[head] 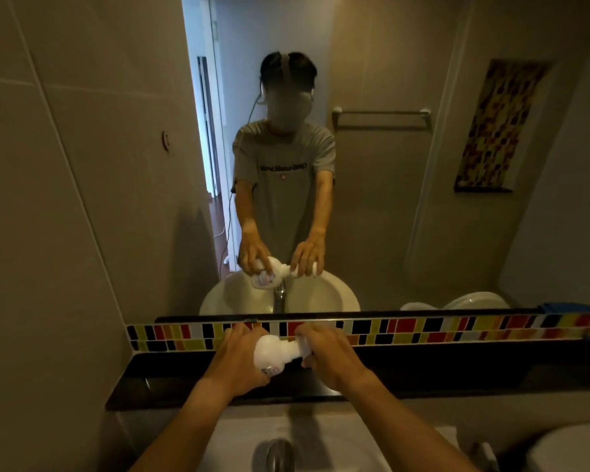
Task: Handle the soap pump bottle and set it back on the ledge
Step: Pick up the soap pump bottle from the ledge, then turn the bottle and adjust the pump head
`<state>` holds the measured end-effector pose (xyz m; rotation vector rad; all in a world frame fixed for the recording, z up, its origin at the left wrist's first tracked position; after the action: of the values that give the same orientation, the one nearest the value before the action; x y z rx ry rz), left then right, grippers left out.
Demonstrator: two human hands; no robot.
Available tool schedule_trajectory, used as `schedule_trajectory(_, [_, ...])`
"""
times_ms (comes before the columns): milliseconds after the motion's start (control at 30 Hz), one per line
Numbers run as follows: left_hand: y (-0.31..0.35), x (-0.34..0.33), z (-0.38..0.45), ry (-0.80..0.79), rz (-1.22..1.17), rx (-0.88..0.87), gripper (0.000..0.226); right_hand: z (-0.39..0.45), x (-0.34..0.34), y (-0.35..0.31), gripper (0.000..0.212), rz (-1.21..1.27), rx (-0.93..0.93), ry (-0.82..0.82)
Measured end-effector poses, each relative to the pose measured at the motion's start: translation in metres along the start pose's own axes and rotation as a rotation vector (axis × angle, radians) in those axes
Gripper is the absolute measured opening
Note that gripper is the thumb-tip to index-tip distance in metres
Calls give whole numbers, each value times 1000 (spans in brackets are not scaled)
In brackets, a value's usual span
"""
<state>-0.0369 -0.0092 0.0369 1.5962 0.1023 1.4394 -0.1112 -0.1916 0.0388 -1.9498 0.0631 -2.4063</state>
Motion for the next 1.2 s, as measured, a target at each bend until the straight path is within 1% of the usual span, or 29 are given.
schedule_trajectory(133, [20, 0, -5, 16, 8, -51, 71, -4, 15, -12, 51, -67, 59, 7])
schedule_trajectory(233, [24, 5, -8, -15, -50, -50, 73, -10, 24, -12, 50, -137, 56, -4])
schedule_trajectory(300, [22, 8, -10, -26, -132, -43, 75, -16, 30, -11, 56, -151, 65, 52])
schedule_trajectory(333, [23, 9, -11, -28, -182, -26, 77, -19, 33, -11, 64, -134, 71, 103])
schedule_trajectory(367, [22, 10, -12, -28, -228, -4, 77, -21, 35, -11, 74, -77, 53, 157])
schedule_trajectory(400, [22, 10, -12, -21, -270, 16, 76, -23, 40, -12, 81, 30, 5, 228])
schedule_trajectory(433, [21, 9, -13, -12, -311, 40, 74, -25, 44, -13, 84, 181, -96, 315])
schedule_trajectory(467, [21, 9, -13, -7, -355, 64, 73, -26, 48, -13, 82, 360, -240, 406])
schedule_trajectory(500, [21, 8, -14, -10, -399, 86, 70, -27, 52, -11, 78, 578, -421, 449])
schedule_trajectory(533, [22, 7, -14, -21, -441, 108, 67, -28, 55, -10, 71, 807, -580, 416])
schedule_trajectory(567, [23, 5, -14, -37, -479, 133, 63, -28, 55, -10, 64, 1016, -679, 309])
schedule_trajectory(600, [26, 3, -14, -55, -507, 156, 61, -28, 53, -12, 57, 1165, -717, 144])
schedule_trajectory(633, [29, 1, -14, -71, -524, 172, 62, -27, 51, -15, 54, 1239, -699, -16])
schedule_trajectory(667, [33, -1, -14, -83, -532, 174, 63, -26, 47, -16, 51, 1264, -656, -113])
schedule_trajectory(700, [38, -4, -14, -92, -529, 172, 63, -25, 44, -16, 47, 1276, -623, -144])
schedule_trajectory(767, [46, -10, -15, -81, -509, 162, 63, -21, 39, -20, 32, 1293, -607, -115])
schedule_trajectory(800, [49, -12, -17, -51, -485, 155, 64, -19, 36, -21, 27, 1285, -623, -80])
schedule_trajectory(833, [51, -14, -19, -7, -418, 139, 67, -17, 34, -24, 25, 1250, -653, -43])
schedule_trajectory(933, [50, -21, -20, 129, -133, 85, 75, -15, 35, -33, 27, 1135, -760, 22])
schedule_trajectory(967, [50, -23, -22, 158, -111, 93, 75, -16, 35, -35, 27, 1132, -772, 26])
schedule_trajectory(1033, [51, -23, -22, 193, -183, 113, 70, -19, 37, -38, 22, 1146, -774, 40])
schedule_trajectory(1100, [49, -19, -21, 157, -364, 162, 66, -21, 39, -35, 24, 1203, -772, 57])
schedule_trajectory(1133, [48, -15, -20, 99, -473, 197, 67, -22, 40, -32, 27, 1241, -759, 46])
schedule_trajectory(1200, [46, -9, -19, -79, -677, 262, 76, -22, 41, -26, 31, 1320, -695, -14])
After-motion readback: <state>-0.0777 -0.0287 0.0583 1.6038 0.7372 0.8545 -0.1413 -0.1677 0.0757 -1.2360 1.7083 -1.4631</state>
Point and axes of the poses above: each hand's wrist, its own z-axis towards the middle knuckle, its own x-axis out of the back of the hand, y = z × x, the point moved 2 cm from there along z, towards the middle knuckle, and after that the axes turned 14 degrees about -z, right-handed, at the moved point
